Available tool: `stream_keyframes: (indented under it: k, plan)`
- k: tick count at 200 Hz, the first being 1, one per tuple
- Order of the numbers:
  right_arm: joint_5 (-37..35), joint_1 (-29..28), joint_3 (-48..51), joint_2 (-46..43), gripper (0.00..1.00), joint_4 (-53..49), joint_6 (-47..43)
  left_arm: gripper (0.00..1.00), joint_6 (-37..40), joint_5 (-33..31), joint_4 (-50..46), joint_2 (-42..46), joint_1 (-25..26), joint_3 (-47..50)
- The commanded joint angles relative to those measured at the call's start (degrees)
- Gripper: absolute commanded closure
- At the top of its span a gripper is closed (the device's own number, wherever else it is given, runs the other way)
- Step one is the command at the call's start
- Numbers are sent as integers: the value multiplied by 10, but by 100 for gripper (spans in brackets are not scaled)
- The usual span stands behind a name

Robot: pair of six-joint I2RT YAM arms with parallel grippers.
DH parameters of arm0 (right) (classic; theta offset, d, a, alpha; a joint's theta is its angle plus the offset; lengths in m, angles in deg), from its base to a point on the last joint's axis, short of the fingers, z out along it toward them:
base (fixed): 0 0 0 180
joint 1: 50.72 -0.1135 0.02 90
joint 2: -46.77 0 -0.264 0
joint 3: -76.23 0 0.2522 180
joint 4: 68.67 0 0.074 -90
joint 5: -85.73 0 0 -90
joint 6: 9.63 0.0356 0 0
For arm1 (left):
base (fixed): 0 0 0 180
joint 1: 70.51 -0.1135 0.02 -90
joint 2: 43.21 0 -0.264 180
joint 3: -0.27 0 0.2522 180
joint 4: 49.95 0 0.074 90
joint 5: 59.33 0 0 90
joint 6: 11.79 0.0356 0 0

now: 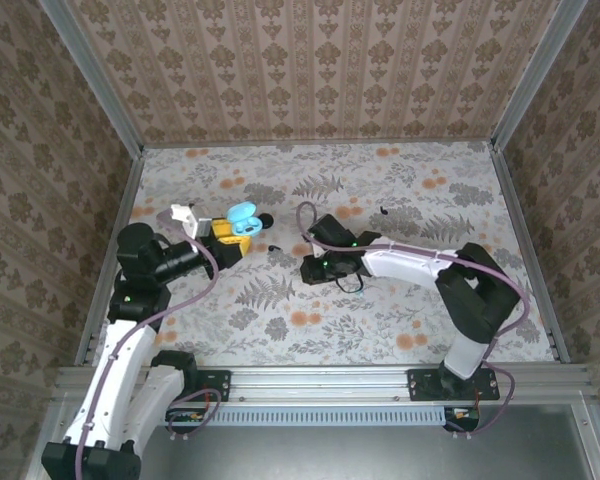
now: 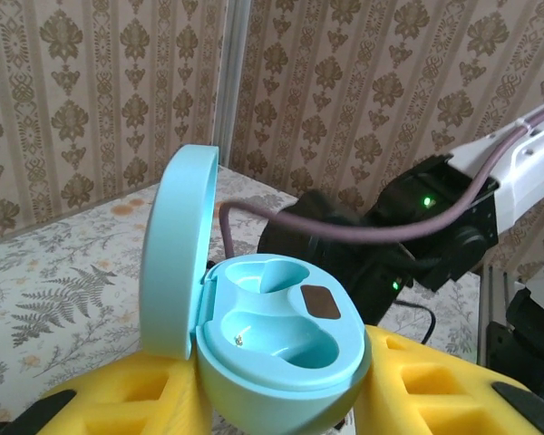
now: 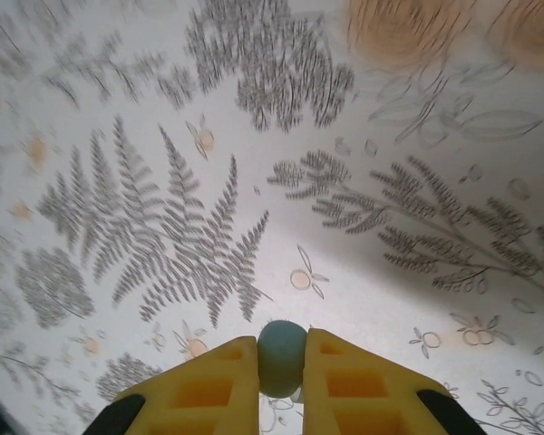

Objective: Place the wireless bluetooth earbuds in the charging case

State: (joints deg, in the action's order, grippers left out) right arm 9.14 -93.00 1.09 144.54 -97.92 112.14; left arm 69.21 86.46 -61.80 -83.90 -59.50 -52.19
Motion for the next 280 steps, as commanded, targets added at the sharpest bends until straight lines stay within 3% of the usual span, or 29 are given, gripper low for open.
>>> stream_keyframes:
  k: [1,64,139,211,280]
  plan:
    - [36,20,17,-48,86,43,40,61,6,-11,31,-11,24,4]
    - [22,50,32,-203,85,22,64,62,23,-74,116,-95,112,20]
    - [-1,68,64,-361,81,24,137,62,35,-113,202,-188,165,4]
    - [76,67,24,-347,81,65,180,62,30,-146,291,-220,198,27]
    - [87,51,-18,-314,81,69,173,62,39,-155,295,-224,205,31]
